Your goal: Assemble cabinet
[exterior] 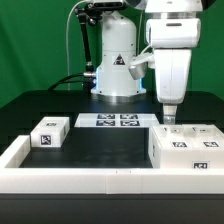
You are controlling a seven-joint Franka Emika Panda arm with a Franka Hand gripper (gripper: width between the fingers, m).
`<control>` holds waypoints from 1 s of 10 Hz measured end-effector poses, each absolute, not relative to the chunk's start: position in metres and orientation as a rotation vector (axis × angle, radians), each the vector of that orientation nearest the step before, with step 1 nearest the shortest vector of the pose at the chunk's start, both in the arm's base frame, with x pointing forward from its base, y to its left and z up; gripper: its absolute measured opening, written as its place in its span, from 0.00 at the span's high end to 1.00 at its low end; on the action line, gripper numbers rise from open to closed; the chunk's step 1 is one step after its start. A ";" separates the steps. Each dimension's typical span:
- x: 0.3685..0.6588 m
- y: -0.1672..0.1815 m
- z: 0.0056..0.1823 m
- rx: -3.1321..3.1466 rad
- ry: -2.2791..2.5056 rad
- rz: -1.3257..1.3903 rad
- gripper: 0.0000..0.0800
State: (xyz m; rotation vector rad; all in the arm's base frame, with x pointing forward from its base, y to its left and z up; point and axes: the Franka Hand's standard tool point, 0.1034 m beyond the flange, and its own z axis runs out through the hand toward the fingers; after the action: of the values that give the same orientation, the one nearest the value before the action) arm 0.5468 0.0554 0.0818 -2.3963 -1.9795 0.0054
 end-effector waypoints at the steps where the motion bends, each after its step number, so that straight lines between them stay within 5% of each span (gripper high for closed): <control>1: 0.547 0.056 0.082 -2.488 -1.862 0.007 0.00; 10: 0.531 0.068 0.080 -3.013 -0.519 -0.078 0.00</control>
Offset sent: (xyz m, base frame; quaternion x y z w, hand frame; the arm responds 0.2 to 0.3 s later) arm -0.0130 -0.0137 0.0034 -0.0429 0.0162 0.3066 0.9507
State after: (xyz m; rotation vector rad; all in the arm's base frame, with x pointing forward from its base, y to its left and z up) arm 0.5307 0.0681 0.0796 -3.0126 -0.5194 -0.0782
